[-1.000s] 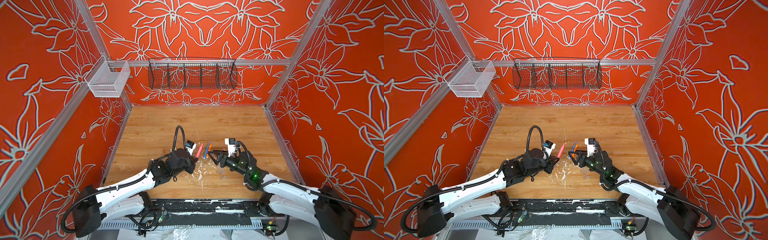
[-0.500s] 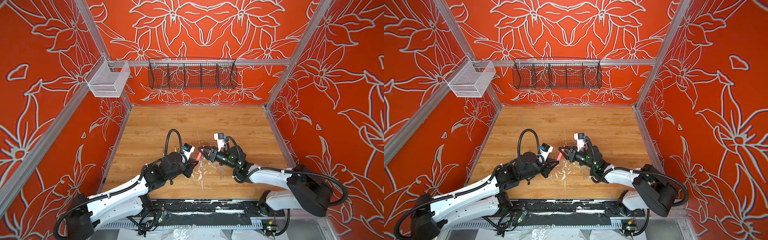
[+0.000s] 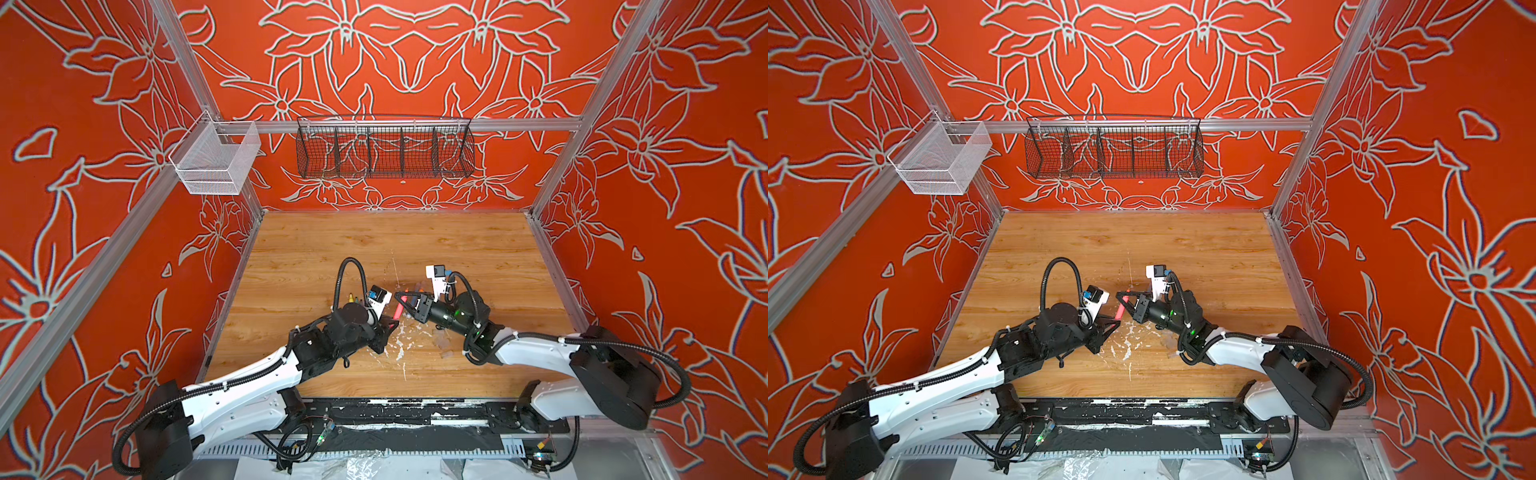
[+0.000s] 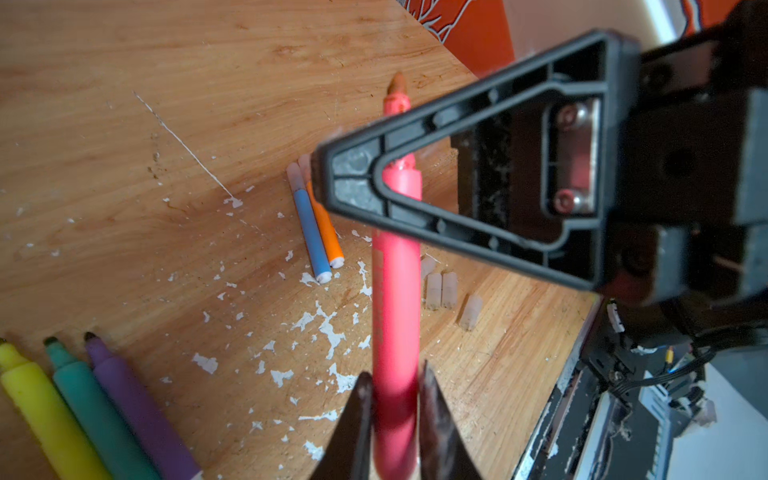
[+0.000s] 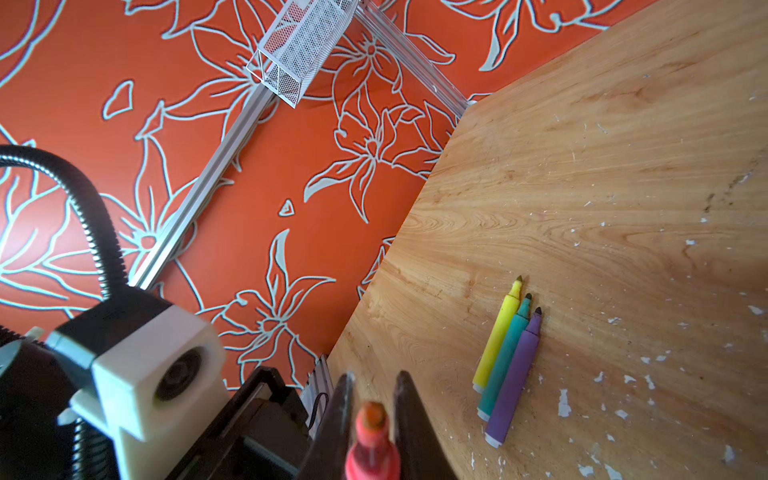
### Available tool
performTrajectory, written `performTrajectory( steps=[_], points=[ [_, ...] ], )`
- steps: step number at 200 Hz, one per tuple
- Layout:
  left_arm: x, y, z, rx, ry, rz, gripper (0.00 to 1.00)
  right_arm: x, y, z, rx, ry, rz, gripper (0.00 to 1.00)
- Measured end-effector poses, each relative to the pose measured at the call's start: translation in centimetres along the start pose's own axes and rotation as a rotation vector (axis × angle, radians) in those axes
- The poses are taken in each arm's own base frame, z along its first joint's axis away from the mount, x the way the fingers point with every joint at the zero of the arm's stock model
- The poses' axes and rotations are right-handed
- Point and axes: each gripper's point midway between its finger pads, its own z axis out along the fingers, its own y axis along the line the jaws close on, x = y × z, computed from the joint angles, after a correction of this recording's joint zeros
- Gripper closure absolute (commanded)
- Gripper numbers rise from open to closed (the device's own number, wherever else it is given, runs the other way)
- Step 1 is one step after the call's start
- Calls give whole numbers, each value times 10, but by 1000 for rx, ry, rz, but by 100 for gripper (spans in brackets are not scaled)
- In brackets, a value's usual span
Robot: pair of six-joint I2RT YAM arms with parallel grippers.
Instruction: Insert the pens into the pen caps
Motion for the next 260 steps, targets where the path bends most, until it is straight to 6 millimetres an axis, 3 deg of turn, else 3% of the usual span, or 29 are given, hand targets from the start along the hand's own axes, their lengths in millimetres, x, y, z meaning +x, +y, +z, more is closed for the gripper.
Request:
performTrajectory(
  steps=[24,65,137,155,172,211,239,260],
  points=[
    [3,2,7,-10,15,2,67,4,4,1,-12,8,-2,100],
    [5,3,15,-14,25,10,68,7,8,2,-20,15,-3,100],
    [-5,-2,17,0,0,15,100,7,10,1,-12,-2,-13,100],
    [-6,-2,17,3,-4,16,100,5,11,1,-8,-9,-18,80],
    [-6,-2,19,-2,-4,14,100,4,11,-3,1,-15,-29,69],
    [-4,14,27,-56,8,-17,100,-8,8,-32,127,-55,-58,57],
    [-10,51,34,-104,-6,-136,100,-17,0,-68,268,-91,-77,52],
    [1,70,43,-135,25,-196,100,-11,-18,-93,395,-74,-79,52]
  ],
)
